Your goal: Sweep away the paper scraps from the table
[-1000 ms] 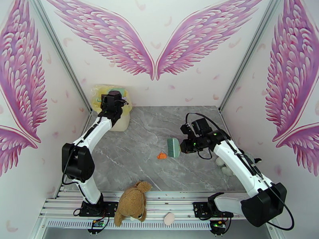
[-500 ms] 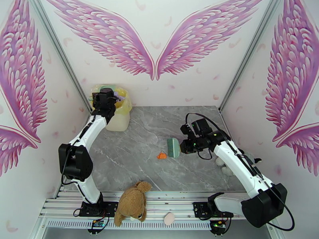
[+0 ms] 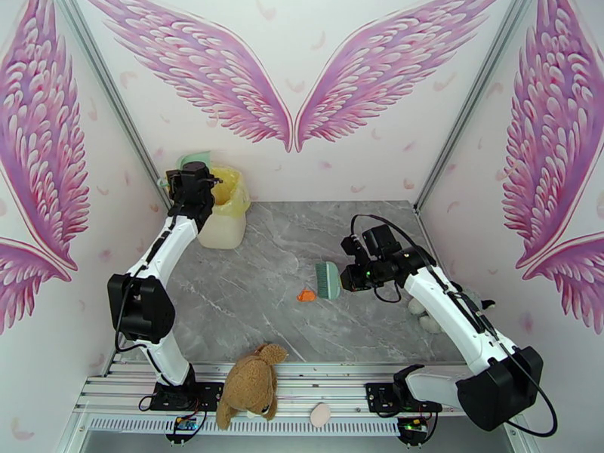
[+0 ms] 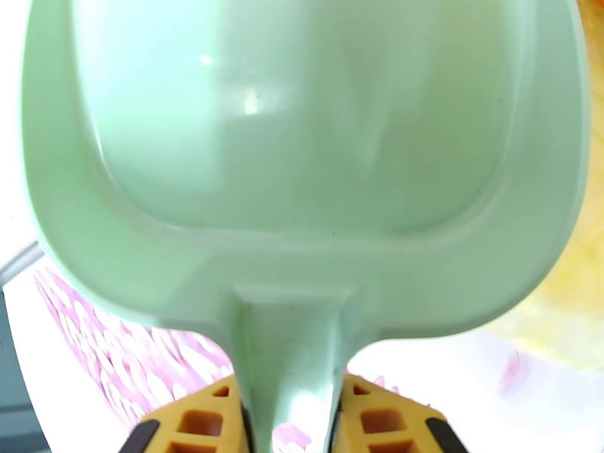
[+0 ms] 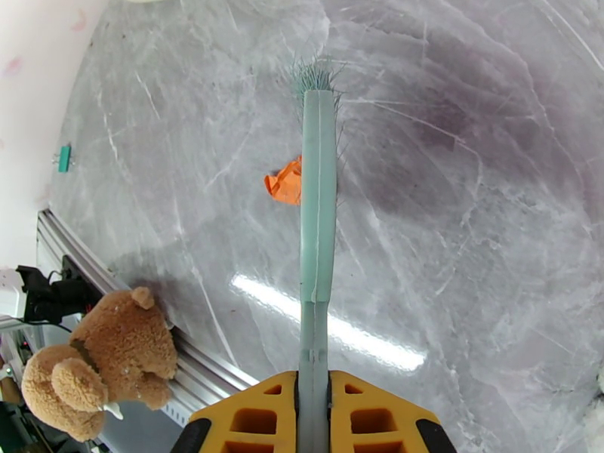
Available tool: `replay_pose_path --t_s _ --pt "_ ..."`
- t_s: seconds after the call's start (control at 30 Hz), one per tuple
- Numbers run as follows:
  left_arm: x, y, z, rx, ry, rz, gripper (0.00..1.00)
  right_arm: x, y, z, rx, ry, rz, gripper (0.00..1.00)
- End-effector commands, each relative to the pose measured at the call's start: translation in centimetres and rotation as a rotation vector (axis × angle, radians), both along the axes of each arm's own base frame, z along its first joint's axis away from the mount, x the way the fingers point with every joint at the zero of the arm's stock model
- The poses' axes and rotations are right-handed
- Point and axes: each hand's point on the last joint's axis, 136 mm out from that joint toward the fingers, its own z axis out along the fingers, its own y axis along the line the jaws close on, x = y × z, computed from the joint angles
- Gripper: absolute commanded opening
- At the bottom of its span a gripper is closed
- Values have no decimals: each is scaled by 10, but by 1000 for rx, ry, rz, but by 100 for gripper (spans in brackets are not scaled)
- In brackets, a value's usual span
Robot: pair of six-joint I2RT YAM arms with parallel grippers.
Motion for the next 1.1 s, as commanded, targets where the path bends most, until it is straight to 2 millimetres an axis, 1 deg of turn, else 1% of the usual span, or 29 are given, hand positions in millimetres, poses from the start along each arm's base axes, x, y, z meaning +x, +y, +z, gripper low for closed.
replay_pose_path --t_s 0.0,0.07,0.13,0.17,0.23,0.3,0.33,0.37,0.43,0.5,0.53,0.67,0.73,0.8,0.9,1.07 --pt "-30 4 62 -65 -186 29 2 2 5 3 13 -3 9 0" --pt "-40 -4 80 -101 -238 15 0 3 5 3 11 -4 8 0" --pt "-54 -21 99 -171 -283 -31 0 4 4 4 6 -5 6 0" --pt "-60 -35 107 -214 -293 -76 0 6 4 3 1 -6 4 0" --pt "-72 -70 113 -298 -276 -185 0 8 2 3 -13 -5 0 0" --pt "-87 -107 111 -396 -246 -282 0 10 1 3 -24 -5 -5 0" --pt "-93 -122 107 -438 -226 -313 0 11 0 3 -28 -6 -10 0" --pt "-101 -137 98 -492 -194 -338 0 12 -1 4 -34 -5 -12 0" --pt "-119 -161 74 -617 -103 -377 0 15 -2 7 -44 -12 -18 0" --pt "-136 -183 45 -766 -18 -394 0 18 -4 12 -58 -22 -29 0" --pt "-143 -191 30 -823 17 -389 0 19 -5 13 -64 -25 -32 0" --pt "-176 -226 -39 -977 185 -400 0 24 -13 20 -105 -41 -48 0" --pt "-191 -239 -73 -1041 272 -391 0 27 -15 22 -116 -41 -57 0" --pt "-202 -247 -105 -1092 347 -356 0 29 -16 24 -121 -42 -65 0" --pt "-212 -248 -145 -1093 441 -291 0 32 -16 26 -121 -39 -76 0" --pt "-217 -246 -199 -1031 592 -205 0 34 -16 28 -116 -40 -88 0"
